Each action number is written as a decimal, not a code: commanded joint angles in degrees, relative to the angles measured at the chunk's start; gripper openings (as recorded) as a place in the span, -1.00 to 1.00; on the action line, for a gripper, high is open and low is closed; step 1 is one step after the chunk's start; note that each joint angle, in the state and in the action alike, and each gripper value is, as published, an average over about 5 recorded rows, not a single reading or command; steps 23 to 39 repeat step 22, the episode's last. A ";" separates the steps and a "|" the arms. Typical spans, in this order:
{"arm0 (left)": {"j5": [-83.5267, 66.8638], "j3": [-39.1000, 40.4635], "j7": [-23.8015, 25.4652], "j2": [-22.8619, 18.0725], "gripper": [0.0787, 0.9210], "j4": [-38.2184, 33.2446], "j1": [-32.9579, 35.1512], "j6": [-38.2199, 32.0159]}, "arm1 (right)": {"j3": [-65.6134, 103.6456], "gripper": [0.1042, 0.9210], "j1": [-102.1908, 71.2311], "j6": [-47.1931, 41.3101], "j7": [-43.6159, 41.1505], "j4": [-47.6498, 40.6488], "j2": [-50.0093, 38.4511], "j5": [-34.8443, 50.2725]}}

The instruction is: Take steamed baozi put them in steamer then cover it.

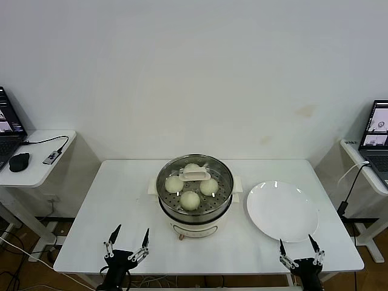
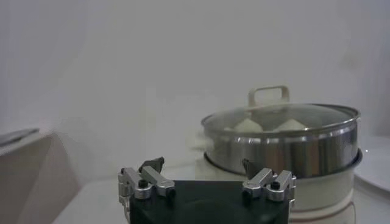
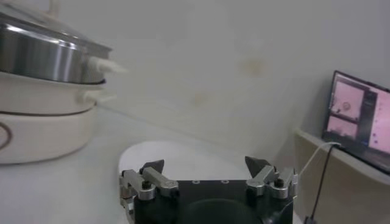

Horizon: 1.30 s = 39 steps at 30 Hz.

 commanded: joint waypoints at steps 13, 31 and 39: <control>-6.32 -1.82 1.39 -0.32 0.77 1.74 2.96 -0.27 | -2.42 0.76 -2.96 -3.58 -2.48 3.51 -1.18 3.44; -6.03 -2.06 2.18 -0.19 0.77 2.29 3.40 0.74 | -2.72 0.76 -3.33 -5.11 -2.76 4.36 -1.31 4.05; -6.03 -2.06 2.18 -0.19 0.77 2.29 3.40 0.74 | -2.72 0.76 -3.33 -5.11 -2.76 4.36 -1.31 4.05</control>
